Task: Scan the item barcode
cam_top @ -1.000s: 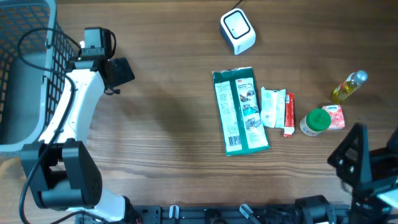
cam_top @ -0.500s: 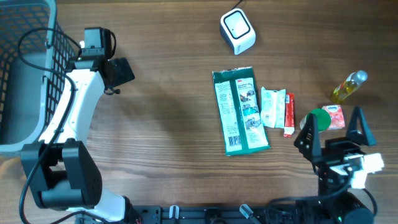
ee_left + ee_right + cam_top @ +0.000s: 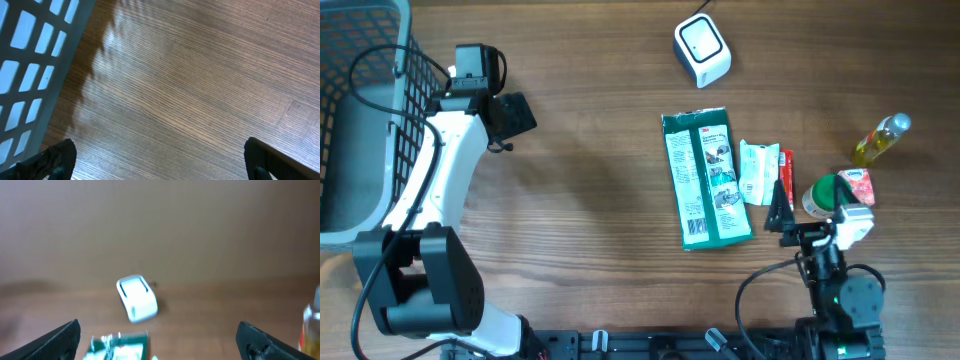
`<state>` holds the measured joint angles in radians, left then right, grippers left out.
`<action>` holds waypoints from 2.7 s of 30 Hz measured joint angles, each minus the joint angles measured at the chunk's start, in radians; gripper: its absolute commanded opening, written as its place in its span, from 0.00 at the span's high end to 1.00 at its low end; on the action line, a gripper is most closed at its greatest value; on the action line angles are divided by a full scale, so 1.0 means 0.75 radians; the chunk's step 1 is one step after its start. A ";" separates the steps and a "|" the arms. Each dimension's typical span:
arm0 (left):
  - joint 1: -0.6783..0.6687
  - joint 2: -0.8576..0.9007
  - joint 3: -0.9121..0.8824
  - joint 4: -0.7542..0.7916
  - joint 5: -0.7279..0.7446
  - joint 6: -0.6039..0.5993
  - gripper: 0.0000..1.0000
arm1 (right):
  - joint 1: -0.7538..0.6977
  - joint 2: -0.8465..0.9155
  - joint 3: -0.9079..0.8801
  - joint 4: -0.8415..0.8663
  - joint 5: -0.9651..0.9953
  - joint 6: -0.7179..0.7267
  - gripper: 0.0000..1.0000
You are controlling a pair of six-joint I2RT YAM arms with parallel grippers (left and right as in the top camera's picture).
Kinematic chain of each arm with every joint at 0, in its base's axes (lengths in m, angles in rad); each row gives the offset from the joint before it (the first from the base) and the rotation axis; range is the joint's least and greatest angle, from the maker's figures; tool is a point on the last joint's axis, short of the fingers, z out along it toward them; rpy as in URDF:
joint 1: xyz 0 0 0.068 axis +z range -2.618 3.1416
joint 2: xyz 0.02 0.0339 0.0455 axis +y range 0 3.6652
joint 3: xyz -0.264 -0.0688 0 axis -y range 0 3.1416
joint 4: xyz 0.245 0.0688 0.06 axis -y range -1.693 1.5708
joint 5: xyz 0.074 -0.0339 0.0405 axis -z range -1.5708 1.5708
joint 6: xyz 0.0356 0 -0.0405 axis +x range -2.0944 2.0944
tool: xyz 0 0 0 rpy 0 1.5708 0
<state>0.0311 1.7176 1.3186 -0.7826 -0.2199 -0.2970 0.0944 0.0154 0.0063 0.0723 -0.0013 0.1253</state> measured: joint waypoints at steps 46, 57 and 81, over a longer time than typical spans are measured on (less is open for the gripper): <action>0.000 0.000 0.000 0.000 -0.001 0.000 0.00 | -0.015 0.000 0.000 -0.092 -0.003 0.000 0.00; 0.000 0.000 0.000 0.000 -0.001 0.000 0.00 | -0.015 0.000 0.000 -0.092 -0.003 -0.001 0.00; 0.000 -1.032 0.004 -0.007 -0.006 0.001 0.00 | -0.015 0.000 0.000 -0.092 -0.003 -0.001 0.00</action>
<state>0.0311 0.9436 1.3216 -0.7879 -0.2245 -0.2966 0.0834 0.0154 0.0063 0.0032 -0.0032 0.1249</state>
